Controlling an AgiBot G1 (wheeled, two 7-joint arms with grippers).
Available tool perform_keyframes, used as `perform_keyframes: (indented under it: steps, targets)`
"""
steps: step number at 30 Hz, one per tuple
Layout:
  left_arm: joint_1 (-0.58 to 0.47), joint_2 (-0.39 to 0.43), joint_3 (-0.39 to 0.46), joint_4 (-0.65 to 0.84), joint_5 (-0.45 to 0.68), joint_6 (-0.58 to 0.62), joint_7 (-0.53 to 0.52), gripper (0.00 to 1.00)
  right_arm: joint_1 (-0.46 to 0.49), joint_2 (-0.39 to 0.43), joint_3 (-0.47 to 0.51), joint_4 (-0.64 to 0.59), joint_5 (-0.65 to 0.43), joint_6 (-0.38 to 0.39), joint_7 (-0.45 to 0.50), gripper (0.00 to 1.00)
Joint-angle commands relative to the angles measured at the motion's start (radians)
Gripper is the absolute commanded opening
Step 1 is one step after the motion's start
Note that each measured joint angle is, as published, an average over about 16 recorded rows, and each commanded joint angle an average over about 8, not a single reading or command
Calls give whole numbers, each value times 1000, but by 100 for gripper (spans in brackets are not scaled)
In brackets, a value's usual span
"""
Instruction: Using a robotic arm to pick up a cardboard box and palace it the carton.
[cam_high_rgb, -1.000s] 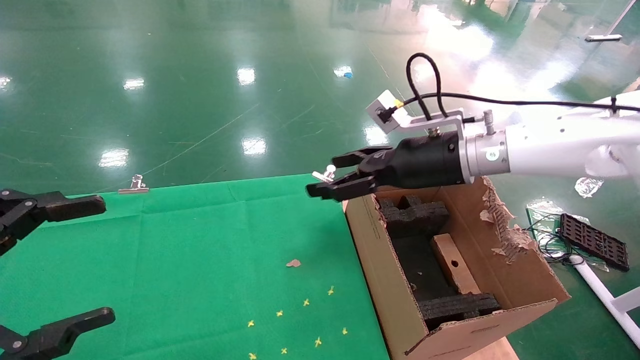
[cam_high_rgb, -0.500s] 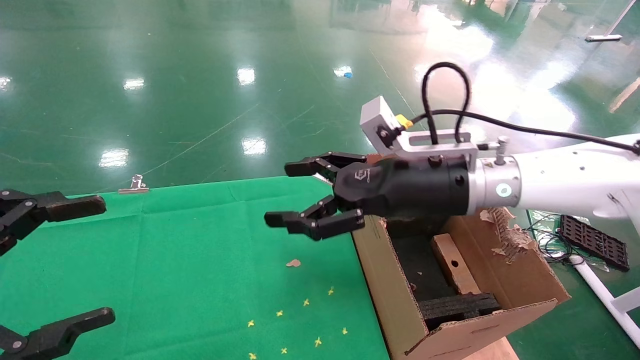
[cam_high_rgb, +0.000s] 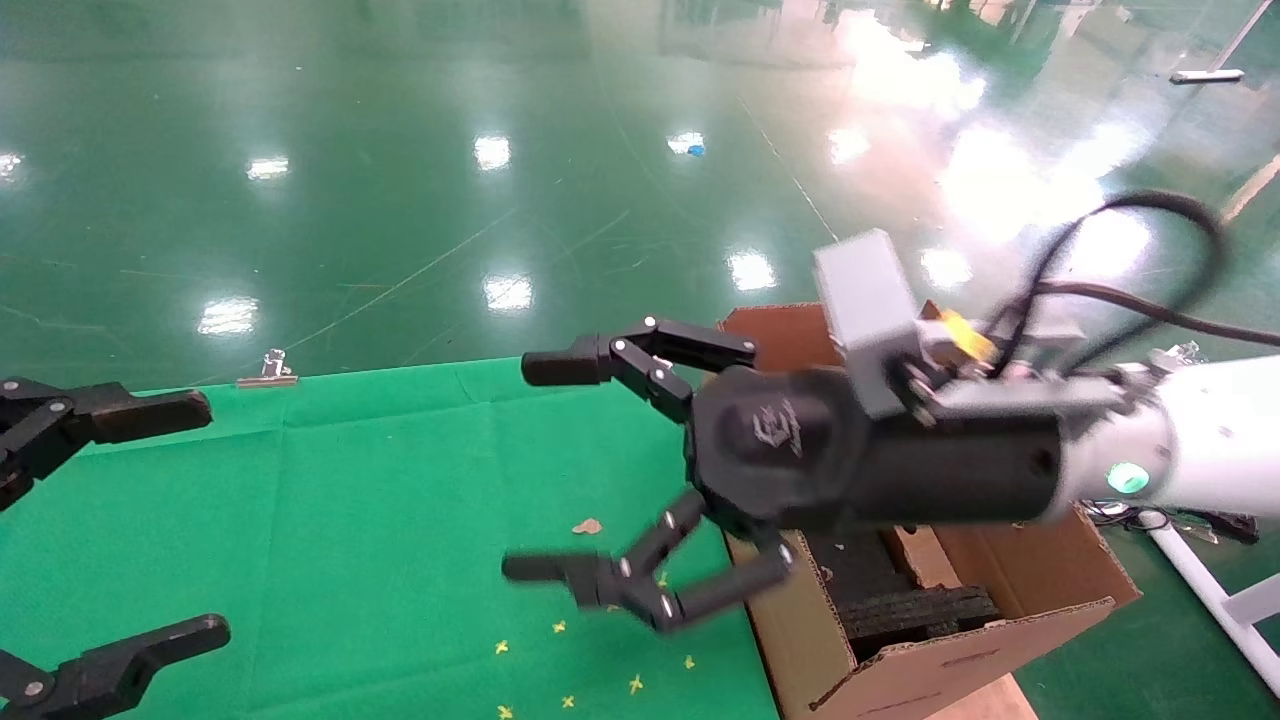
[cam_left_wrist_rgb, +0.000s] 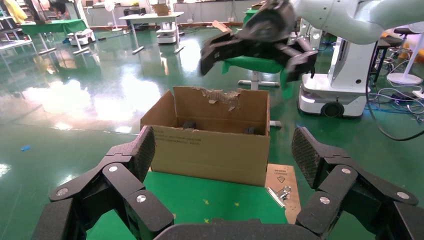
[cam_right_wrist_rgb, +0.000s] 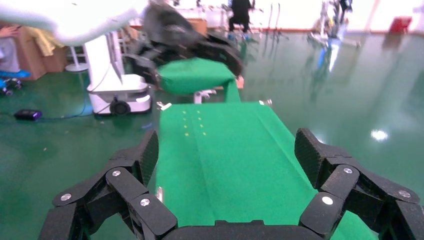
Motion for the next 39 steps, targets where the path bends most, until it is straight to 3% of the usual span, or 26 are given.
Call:
perform_keyframes:
  steps: [1, 6, 39]
  targets:
    - [0, 0, 0, 0, 0, 0, 0, 100, -40, 8, 48, 42, 16, -11, -16, 100]
    - [0, 0, 0, 0, 0, 0, 0, 100, -68, 14, 82, 70, 28, -20, -23, 100]
    - [0, 0, 0, 0, 0, 0, 0, 100, -28, 7, 34, 30, 12, -8, -13, 100]
